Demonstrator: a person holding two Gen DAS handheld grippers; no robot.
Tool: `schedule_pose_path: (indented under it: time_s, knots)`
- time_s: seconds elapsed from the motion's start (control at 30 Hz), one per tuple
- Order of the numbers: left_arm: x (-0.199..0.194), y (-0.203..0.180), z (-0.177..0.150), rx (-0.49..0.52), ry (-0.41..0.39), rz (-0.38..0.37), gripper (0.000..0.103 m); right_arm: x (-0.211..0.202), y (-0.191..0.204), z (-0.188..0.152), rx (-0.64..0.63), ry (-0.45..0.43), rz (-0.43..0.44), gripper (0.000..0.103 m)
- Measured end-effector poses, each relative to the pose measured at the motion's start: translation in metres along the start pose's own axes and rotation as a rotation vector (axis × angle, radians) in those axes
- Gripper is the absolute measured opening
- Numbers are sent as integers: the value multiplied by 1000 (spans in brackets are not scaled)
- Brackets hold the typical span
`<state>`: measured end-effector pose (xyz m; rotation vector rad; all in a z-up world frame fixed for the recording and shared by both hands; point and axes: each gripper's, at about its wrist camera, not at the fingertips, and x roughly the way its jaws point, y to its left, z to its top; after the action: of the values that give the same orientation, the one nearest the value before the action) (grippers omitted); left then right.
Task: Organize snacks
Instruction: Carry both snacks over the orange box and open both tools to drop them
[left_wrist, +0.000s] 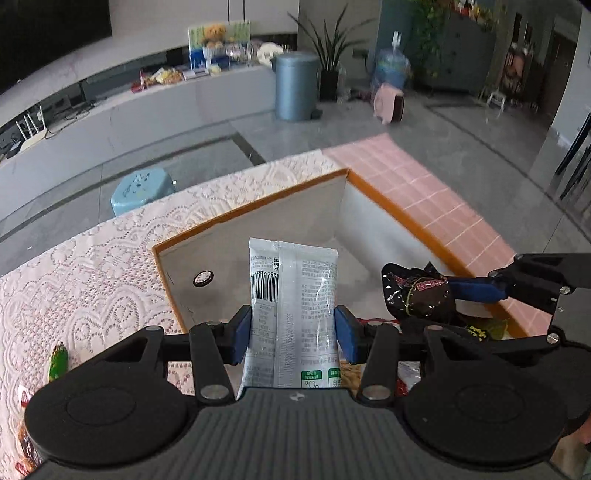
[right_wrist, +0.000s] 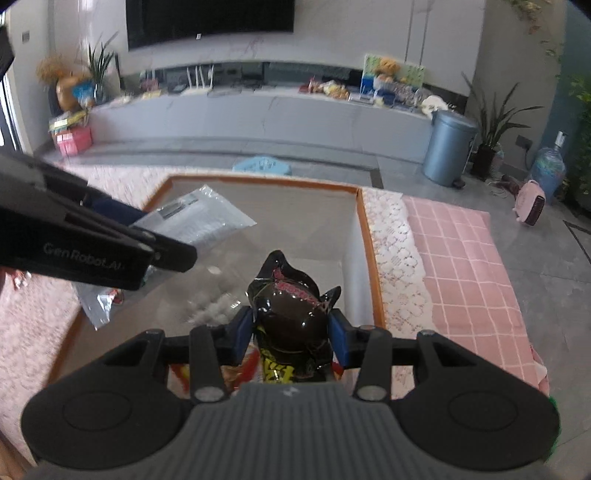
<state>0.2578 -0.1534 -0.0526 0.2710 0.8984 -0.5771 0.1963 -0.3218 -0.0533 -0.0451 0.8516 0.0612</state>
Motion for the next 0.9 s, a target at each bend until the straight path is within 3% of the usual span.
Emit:
schedule_pose_path:
  time_s: [0.3, 0.63, 0.9]
  knots:
    - [39, 0, 11, 72, 75, 36, 54, 51, -3, 14, -78, 96, 15, 43]
    - [65, -8, 13, 149, 117, 68, 54, 69, 15, 17, -223, 119, -33, 45]
    - [72, -9, 9, 183, 138, 95, 54, 70, 18, 16, -267, 121, -49, 46]
